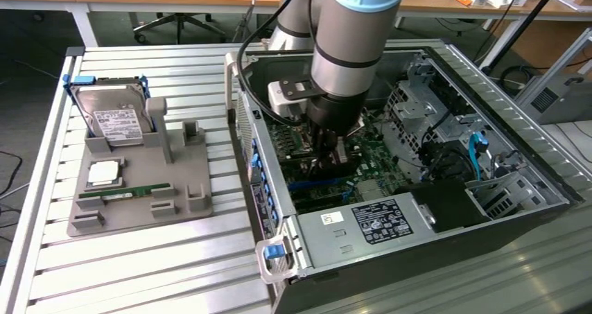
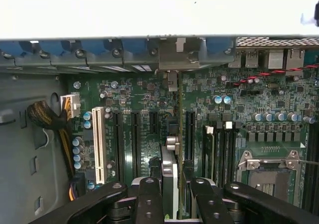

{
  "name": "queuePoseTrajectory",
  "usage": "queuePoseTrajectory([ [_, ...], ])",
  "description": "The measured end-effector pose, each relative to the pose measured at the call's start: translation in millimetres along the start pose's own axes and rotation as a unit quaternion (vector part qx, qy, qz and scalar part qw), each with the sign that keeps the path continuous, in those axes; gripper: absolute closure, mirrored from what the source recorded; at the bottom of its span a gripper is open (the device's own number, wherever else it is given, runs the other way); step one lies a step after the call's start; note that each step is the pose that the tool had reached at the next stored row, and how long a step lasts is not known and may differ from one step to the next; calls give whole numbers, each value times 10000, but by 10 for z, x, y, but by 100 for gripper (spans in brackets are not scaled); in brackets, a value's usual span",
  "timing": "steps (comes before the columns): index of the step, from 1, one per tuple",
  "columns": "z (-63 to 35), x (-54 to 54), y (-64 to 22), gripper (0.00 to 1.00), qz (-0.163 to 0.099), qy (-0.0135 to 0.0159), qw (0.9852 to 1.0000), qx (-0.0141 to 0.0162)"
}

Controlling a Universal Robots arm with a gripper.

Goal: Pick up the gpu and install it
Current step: 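Insert the gpu into the slot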

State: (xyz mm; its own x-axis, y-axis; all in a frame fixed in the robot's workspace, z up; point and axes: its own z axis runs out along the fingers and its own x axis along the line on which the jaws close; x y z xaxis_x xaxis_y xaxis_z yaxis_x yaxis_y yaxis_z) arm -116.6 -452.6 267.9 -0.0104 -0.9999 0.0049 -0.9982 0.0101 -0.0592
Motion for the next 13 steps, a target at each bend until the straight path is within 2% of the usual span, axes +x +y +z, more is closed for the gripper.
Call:
queuePoseTrajectory([
  [5,22,-31,8,73,11,-1,10000,1],
  [13,57,-31,65,73,30,2,10000,0],
])
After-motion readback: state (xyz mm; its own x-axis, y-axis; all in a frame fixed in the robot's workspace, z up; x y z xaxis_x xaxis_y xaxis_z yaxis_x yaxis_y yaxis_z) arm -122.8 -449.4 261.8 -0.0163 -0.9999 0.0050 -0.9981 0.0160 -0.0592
